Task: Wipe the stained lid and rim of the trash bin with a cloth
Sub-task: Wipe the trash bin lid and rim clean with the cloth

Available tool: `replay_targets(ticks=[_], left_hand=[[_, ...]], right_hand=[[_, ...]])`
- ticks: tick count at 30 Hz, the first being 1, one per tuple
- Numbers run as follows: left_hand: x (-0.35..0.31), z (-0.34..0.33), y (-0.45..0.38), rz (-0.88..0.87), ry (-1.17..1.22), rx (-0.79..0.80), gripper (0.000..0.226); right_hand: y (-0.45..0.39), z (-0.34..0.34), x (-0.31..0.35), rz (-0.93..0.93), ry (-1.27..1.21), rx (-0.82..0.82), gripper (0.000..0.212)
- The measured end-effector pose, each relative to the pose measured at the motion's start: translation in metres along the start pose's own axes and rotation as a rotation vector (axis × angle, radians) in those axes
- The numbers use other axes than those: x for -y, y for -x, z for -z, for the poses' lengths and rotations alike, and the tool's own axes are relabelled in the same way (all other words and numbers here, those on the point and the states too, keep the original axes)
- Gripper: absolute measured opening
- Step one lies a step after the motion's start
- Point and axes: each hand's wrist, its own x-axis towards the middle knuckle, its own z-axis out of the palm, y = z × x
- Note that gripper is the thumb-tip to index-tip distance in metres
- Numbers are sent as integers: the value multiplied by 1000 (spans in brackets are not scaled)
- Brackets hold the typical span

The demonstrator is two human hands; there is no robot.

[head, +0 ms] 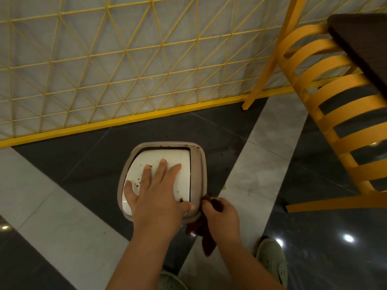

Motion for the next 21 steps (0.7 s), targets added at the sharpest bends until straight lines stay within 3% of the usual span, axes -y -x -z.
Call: replay_targets(ticks=[5,14,21], left_hand=[[-1,0,0,9,1,-2,88],[-1,2,0,7,15,9,89],[-3,1,0,6,26,0,87]], right_hand=[[-22,-8,16,30,-31,-41,13],[28,-43,-33,-203,-368,-135,12],[10,-24,-4,-66,-263,-116,12]])
